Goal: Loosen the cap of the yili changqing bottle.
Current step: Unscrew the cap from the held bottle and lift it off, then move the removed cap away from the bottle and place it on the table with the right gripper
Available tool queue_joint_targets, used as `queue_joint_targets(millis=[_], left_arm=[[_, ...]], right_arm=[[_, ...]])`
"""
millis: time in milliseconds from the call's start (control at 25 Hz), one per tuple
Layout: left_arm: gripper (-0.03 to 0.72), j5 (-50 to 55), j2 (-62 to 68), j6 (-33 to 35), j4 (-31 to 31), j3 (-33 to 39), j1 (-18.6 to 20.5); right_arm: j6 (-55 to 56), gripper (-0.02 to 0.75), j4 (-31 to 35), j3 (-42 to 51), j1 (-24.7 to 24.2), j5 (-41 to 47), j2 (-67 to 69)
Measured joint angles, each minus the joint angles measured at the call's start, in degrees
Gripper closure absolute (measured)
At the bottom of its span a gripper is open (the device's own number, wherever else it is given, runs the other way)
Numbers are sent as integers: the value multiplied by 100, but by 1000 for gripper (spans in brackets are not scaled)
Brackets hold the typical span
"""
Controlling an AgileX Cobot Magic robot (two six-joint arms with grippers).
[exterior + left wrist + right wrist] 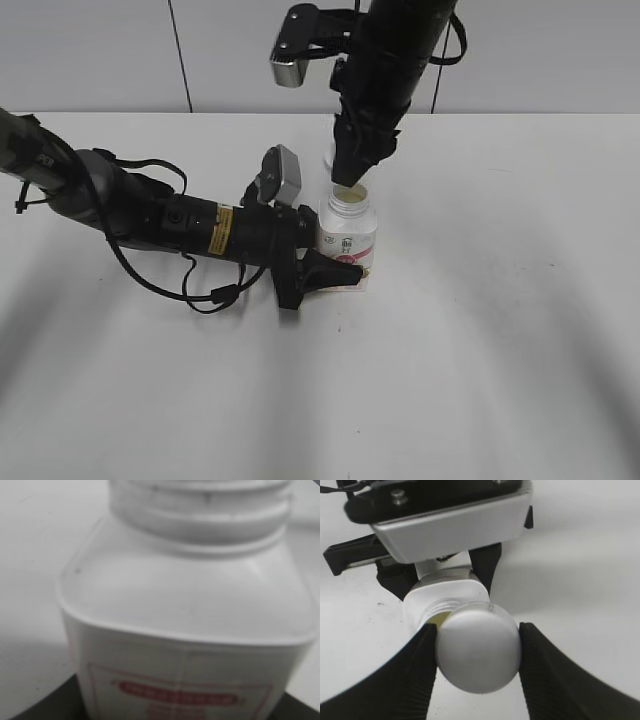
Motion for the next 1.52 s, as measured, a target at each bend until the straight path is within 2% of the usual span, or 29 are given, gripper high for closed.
queue_joint_targets(millis=[240,360,560,680,920,1320,1520], left_arm=[[300,1,0,0,0,0,0],[300,6,0,0,-4,0,0],[300,6,0,0,-11,0,0],[300,6,0,0,-11,0,0],[300,6,0,-2,-22,0,0],[300,12,0,-2,-28,0,0],[300,12,0,-2,-28,0,0]], right_arm=[[1239,342,-683,-1,-39,5,-120],[2052,342,-734,-6,-211,16,-169],[3628,343,-404,-6,-971,23,-168],[4035,346,1,196,-1456,23,-179],[4593,346,61,1261,-1977,-113,-352],[5079,346,-216,3594,-2314,-1802,-1358],[5267,346,-329,4428,-2847,-2381,-1507]])
